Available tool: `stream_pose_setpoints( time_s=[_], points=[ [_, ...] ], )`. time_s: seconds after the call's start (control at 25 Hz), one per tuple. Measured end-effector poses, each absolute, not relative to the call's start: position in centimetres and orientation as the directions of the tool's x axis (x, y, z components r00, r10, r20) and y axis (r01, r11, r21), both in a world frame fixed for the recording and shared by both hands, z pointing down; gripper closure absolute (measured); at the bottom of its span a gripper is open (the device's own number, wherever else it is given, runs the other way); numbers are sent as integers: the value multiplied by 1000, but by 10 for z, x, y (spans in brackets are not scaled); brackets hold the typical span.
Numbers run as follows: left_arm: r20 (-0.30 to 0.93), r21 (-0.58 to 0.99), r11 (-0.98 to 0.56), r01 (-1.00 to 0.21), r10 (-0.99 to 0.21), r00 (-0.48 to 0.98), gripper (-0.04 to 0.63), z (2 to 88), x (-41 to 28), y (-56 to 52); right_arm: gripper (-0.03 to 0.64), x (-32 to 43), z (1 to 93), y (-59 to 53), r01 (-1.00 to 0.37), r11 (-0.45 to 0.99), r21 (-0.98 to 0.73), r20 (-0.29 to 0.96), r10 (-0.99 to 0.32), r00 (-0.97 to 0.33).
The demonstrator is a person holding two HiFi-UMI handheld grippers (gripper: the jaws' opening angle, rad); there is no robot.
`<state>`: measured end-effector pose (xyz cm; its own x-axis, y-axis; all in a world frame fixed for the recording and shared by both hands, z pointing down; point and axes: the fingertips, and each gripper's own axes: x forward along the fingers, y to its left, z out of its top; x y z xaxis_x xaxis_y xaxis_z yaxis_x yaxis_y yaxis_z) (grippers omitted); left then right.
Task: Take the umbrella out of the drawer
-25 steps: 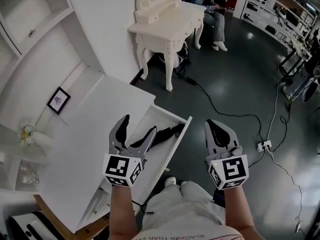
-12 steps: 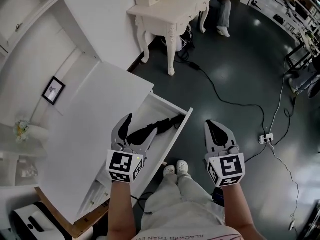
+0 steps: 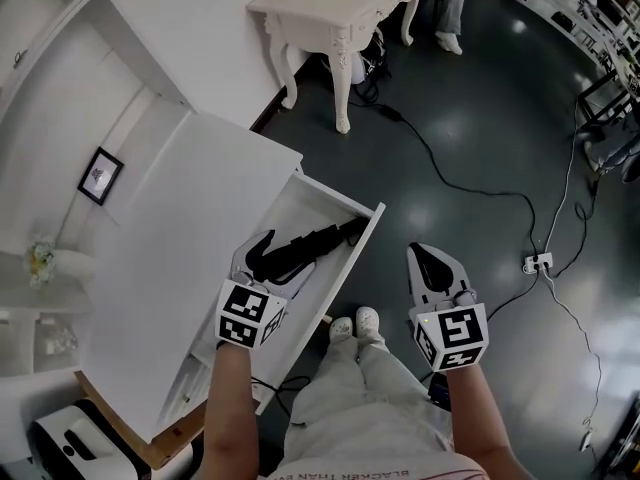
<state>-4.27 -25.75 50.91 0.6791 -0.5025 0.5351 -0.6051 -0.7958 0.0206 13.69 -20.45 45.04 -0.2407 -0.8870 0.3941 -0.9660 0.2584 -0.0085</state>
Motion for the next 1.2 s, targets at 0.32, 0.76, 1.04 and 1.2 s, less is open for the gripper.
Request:
stream_pose_setpoints(
  time_s=[0.32, 0.76, 1.04, 1.2],
  points=[
    [676, 28, -874, -484, -340, 654, 221, 561, -36, -262, 612, 131, 481, -206, -960, 278, -44, 452, -851, -267],
    [831, 112, -929, -352, -107, 546, 221, 652, -33, -268, 612, 126, 518, -219, -952, 301, -60, 523, -803, -287],
    [909, 110, -956, -270, -13, 417, 221, 700, -35, -263, 612, 131, 536, -221, -955, 288, -69, 552, -787, -278],
    [930, 120, -964, -237, 25, 367, 219, 717, -36, -262, 612, 133, 545, -219, -956, 285, -72, 570, -775, -274]
  ],
)
